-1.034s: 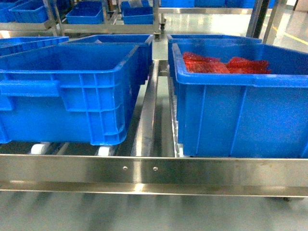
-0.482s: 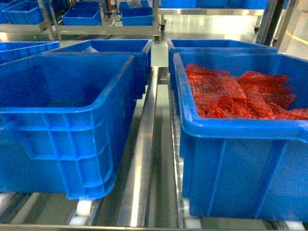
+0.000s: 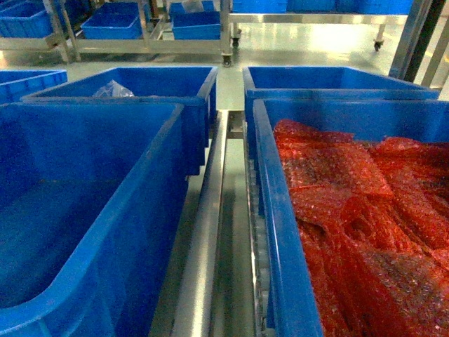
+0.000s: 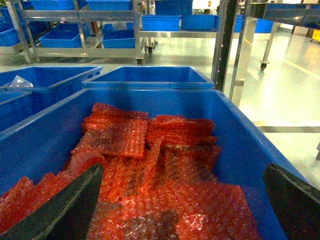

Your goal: Pick blue part to blue bin on bottom shelf

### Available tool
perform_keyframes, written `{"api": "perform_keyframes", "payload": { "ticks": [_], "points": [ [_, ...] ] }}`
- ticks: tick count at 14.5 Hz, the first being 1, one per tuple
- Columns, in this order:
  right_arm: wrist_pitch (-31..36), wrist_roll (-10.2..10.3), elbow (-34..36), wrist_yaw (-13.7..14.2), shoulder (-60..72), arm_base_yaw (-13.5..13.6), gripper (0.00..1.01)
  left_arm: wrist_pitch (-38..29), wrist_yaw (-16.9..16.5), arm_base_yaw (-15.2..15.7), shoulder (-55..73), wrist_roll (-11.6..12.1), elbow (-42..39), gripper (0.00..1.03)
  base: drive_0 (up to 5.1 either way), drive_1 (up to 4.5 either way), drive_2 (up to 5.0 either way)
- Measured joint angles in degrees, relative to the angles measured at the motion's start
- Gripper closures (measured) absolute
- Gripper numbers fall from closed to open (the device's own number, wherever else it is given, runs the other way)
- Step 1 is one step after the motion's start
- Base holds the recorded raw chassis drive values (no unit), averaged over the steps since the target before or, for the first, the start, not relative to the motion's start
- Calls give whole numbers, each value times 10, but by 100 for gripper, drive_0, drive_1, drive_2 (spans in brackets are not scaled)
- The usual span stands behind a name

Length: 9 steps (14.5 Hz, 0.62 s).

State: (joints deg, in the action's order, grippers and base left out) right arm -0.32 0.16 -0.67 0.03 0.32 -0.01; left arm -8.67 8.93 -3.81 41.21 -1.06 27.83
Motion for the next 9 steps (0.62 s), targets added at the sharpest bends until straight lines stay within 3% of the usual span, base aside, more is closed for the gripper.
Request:
{"api": "perform_keyframes", "payload": {
  "ticks": [9],
  "points": [
    [0,0,0,0,0,0,3,0,0,0,-1,0,0,60,0,0,0]
  ]
}}
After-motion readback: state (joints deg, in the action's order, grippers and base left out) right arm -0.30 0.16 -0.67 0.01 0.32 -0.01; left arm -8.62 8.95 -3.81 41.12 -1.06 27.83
